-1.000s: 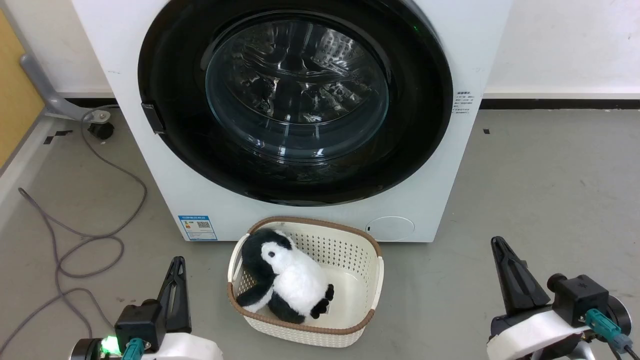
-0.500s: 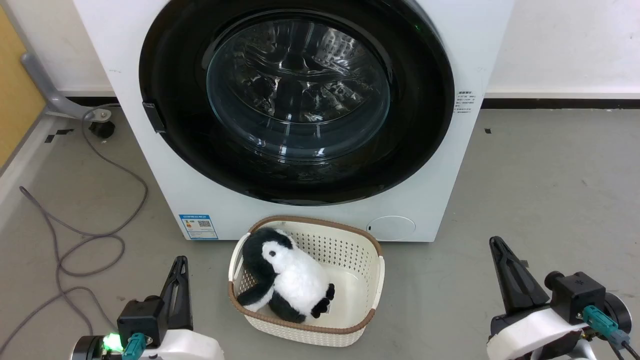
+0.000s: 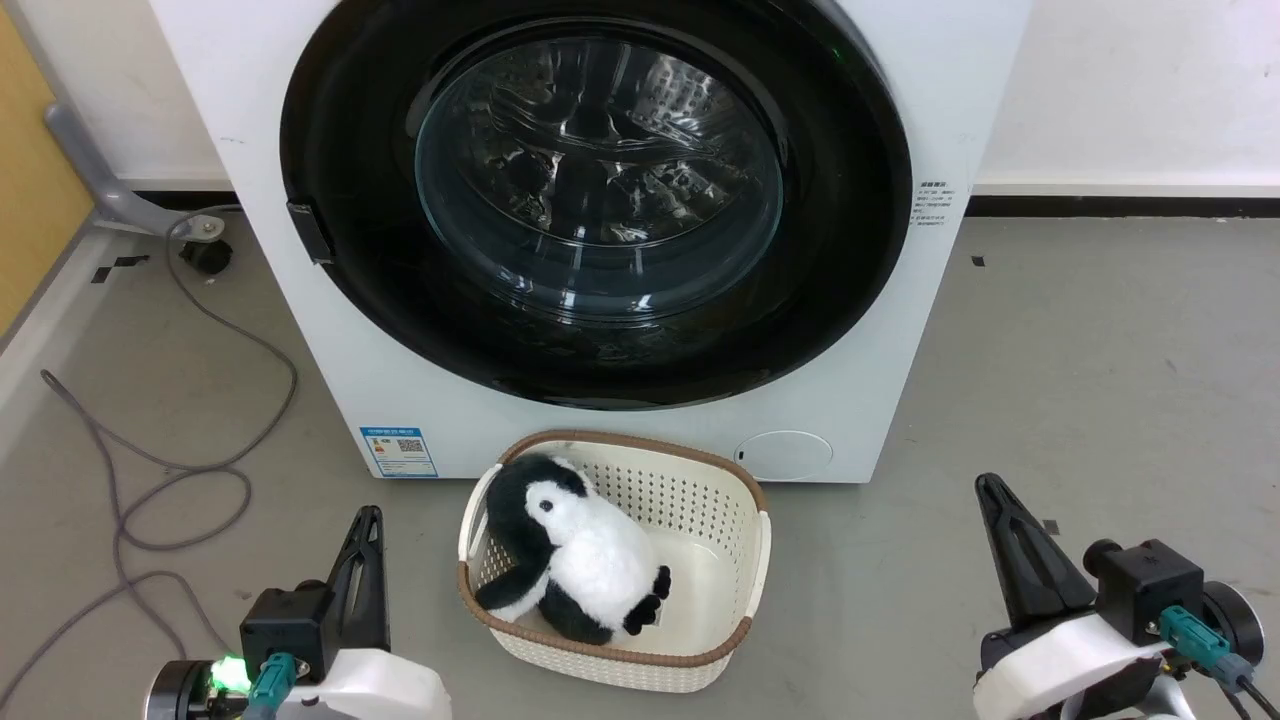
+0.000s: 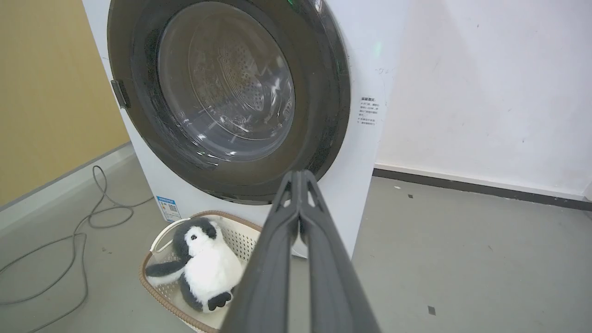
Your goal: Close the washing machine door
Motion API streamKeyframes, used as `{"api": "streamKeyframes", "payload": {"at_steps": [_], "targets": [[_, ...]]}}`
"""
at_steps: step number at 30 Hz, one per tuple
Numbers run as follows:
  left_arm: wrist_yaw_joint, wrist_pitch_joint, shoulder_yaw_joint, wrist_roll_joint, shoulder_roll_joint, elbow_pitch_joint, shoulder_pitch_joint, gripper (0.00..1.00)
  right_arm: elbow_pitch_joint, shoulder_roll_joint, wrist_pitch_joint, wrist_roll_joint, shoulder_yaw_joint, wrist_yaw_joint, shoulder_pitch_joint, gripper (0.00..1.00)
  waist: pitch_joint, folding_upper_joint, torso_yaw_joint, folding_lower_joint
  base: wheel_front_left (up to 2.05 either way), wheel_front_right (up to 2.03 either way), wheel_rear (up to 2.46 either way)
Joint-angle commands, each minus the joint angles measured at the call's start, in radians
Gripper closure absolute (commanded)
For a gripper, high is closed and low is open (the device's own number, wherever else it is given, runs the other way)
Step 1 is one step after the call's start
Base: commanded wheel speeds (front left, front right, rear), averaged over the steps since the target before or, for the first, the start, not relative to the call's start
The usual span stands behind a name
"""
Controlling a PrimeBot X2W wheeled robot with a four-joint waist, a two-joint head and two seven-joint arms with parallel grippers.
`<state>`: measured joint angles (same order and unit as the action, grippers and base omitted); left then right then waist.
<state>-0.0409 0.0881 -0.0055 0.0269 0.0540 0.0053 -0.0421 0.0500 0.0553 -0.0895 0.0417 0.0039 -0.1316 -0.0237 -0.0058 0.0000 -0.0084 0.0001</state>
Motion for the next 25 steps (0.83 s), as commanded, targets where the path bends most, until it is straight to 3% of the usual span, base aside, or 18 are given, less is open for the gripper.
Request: {"api": "streamKeyframes", "payload": {"at_steps": [1, 25], "targets": [[0.003, -0.006, 0.003, -0.009, 0.000, -0.003, 0.016, 1.00, -0.011, -0.003, 0.007, -0.005, -0.002, 0.001, 0.016, 1.00, 0.000, 0.0000, 0.000, -0.0001, 0.00, 0.00, 0.00], [0.026, -0.055, 0.004, -0.020, -0.002, -0.004, 0.031, 1.00, -0.034, -0.004, 0.056, -0.027, -0.003, 0.001, 0.020, 1.00, 0.004, 0.0000, 0.005, -0.0001, 0.00, 0.00, 0.00]]}}
